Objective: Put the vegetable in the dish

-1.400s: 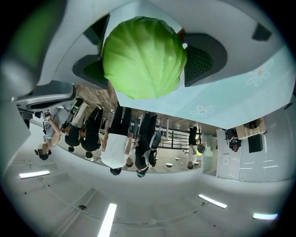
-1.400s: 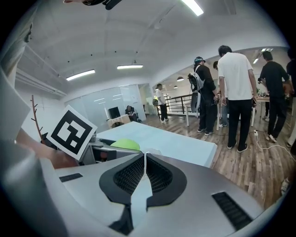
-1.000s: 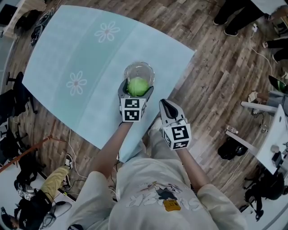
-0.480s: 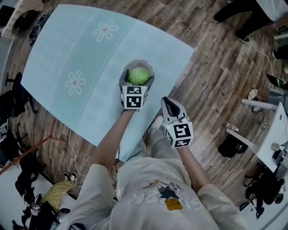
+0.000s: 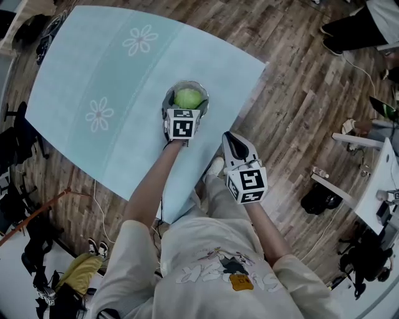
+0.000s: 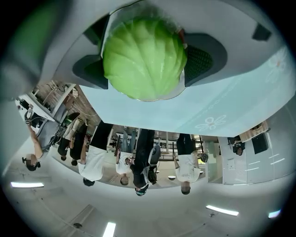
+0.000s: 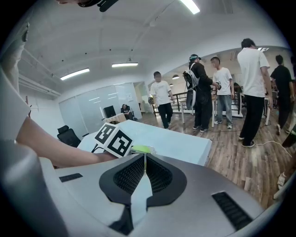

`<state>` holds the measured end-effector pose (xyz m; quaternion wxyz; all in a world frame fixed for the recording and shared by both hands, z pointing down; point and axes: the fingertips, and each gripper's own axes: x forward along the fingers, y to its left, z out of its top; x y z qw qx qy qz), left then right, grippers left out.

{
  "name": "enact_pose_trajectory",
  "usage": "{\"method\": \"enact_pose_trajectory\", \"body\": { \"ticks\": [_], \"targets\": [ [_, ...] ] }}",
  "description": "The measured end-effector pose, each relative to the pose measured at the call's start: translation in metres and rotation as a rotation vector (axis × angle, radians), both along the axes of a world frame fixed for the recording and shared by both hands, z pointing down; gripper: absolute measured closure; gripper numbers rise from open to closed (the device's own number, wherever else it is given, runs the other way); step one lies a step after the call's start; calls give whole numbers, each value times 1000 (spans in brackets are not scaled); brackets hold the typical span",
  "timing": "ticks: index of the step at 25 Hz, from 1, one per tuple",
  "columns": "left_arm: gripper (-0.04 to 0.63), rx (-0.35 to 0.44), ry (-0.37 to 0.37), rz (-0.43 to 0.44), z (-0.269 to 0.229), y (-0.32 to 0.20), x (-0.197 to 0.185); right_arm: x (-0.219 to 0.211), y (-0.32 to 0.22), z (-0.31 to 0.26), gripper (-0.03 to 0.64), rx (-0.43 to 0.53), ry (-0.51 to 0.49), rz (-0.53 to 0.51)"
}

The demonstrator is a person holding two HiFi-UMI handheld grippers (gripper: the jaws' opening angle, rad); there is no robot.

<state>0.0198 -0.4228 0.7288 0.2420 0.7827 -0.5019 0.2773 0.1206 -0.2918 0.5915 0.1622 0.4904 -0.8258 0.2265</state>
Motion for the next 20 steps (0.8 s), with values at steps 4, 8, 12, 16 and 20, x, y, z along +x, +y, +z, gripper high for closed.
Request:
{"method": "enact_pose_trajectory", "body": {
  "ticks": [4,8,12,16,20],
  "targets": [
    [69,-5,-13,-10,4,-6,0,4,1,2,586,-5,5,2],
    [69,-26,-37,-2,6,-6,3,8,4,4,586,-9,7,8],
    [87,53,-7,-32,-10,-14,1,13,6,5,586,-10,7,11],
    [87,98,14,-25,-32,-19,-1,12,6,5,586,-9,3,16],
    [87,94,-1,-4,-33,-12,-1,10,8,1,586,-4,0,15]
  ]
}}
